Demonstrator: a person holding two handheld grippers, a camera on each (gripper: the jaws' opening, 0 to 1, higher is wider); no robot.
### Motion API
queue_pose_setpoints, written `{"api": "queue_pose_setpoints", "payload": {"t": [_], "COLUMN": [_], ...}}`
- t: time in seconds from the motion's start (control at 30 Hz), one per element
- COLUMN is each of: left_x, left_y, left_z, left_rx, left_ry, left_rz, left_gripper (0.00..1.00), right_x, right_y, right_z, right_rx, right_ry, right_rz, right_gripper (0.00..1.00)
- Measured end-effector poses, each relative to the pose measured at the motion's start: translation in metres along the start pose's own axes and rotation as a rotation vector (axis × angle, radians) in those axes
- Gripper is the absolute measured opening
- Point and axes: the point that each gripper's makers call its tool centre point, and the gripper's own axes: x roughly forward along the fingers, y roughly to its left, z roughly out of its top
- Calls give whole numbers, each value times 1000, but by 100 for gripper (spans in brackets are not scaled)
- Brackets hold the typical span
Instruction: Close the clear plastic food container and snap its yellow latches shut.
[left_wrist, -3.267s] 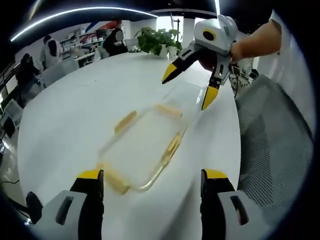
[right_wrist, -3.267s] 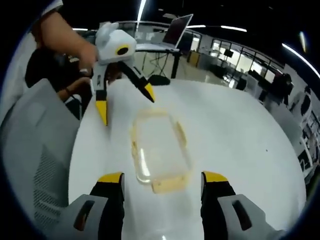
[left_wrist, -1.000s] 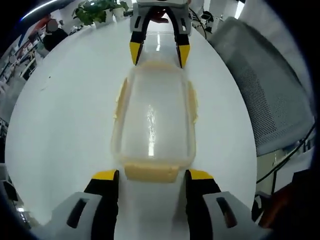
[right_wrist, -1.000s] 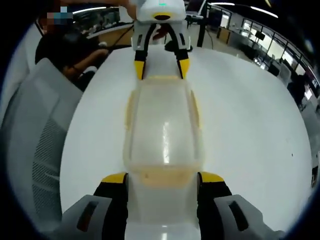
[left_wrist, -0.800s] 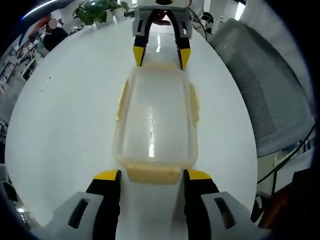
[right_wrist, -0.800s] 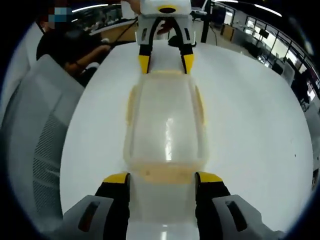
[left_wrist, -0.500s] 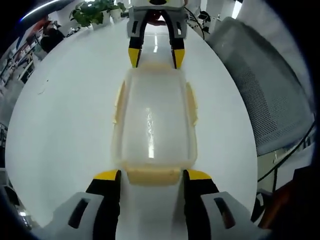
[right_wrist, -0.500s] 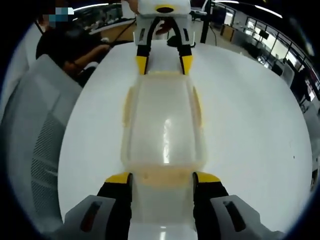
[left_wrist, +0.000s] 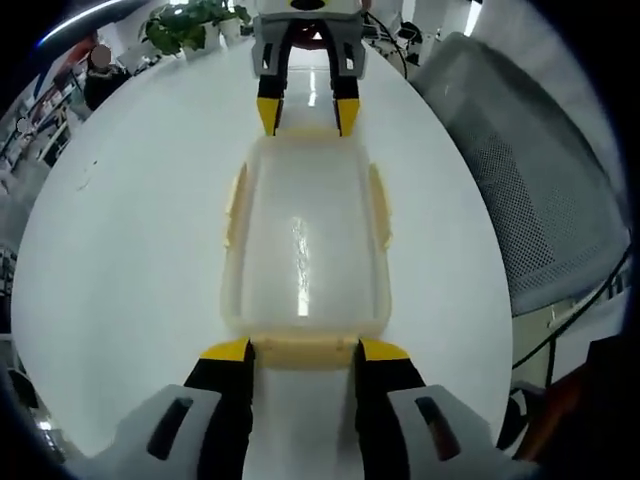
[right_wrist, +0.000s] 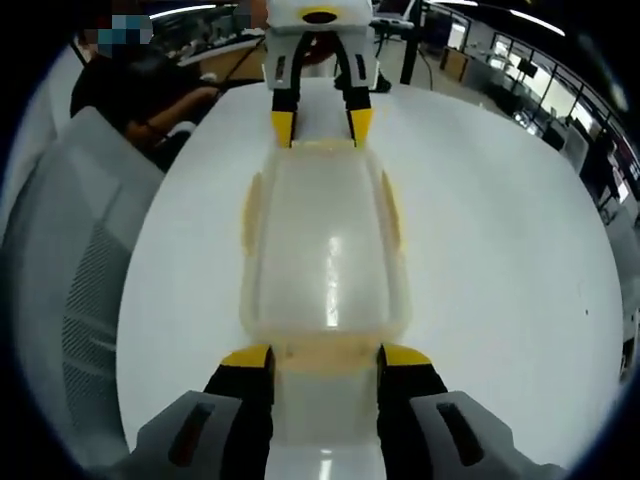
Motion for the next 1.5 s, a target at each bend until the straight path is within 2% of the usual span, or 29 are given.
{"api": "queue_pose_setpoints", "payload": {"t": [0.23,0.7,0.83,1.0,1.13,1.3,1.5], "left_x": [2,2,2,2,2,1,1], "left_y": [1,0,0,0,0,0,0], "left_z": [1,1,1,1,1,1,2], "left_rx": [7,19,22,23,20,6,-2], "left_ry": [32,34,27,34,38,28,43], "left_rz": [0,-11,-13,-10,-8,0,8], "left_gripper": [39,40,40,39,39,38,39], "right_x": [1,1,0,1,-1,0,0], "right_y": [-1,-1,-2,-2,-2,-2,-2], "right_z": [1,0,-1,1,0,1,0], "right_rx": [-6,-6,1,3,6,10,9], "right_ry": [21,16,-8,12,-7,12,-3], "right_rz": [5,10,11,10,11,6,7], "right_gripper": [40,40,40,39,38,38,39]}}
